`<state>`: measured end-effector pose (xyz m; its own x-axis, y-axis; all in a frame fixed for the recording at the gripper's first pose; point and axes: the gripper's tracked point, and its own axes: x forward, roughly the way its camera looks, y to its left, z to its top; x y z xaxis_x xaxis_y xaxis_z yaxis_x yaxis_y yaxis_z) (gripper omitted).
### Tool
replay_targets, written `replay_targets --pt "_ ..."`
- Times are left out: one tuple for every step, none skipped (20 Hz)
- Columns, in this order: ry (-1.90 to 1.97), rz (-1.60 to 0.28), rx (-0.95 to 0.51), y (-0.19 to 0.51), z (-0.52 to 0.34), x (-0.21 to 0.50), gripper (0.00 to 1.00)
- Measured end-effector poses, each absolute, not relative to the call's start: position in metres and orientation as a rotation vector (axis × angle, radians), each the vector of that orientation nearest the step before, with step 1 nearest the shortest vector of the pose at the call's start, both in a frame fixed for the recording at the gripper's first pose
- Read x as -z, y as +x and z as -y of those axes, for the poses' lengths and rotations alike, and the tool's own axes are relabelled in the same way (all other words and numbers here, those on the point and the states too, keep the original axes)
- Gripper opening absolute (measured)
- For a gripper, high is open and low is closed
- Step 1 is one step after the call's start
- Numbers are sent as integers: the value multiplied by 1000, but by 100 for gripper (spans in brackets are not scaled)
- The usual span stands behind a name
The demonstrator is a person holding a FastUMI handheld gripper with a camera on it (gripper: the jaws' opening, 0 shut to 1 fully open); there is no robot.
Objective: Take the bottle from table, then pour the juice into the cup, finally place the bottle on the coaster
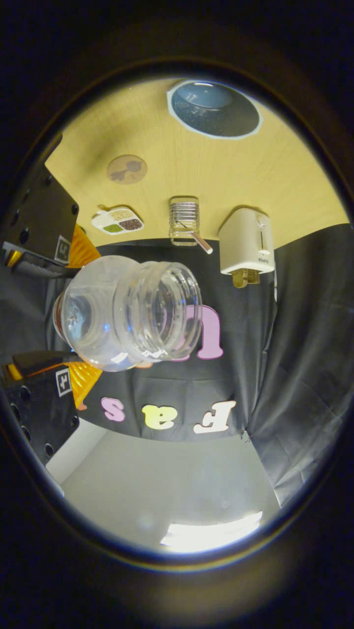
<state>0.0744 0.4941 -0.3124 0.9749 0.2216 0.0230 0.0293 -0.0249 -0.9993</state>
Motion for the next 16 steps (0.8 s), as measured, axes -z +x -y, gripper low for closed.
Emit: replay_targets --pt "-1597 203 -155 74 -495 310 61" --pt "-1604 212 -159 76 -497 308 61" --pt "-1609 218 -162 77 -498 307 61" --pt "-1608 218 -163 78 -497 308 61" --pt "-1605 216 -160 77 -497 307 61" --pt "-1603 214 -157 79 -495 306 61" --pt "-1602 216 -155 80 -496 304 61" --pt "-1605 220 -155 81 -497 302 61" --pt "-1608 225 -154 82 -498 301 61" --pt "-1609 229 -153 83 -498 298 61" --pt "-1611 235 -150 83 -498 295 61" --pt "-1612 240 -148 84 -498 292 61" --pt "-1611 243 -145 85 -499 290 61" --pt "-1610 244 -143 86 -498 289 61" --pt "-1611 246 -139 88 -498 288 61" --pt "-1620 254 -138 89 -497 285 61"
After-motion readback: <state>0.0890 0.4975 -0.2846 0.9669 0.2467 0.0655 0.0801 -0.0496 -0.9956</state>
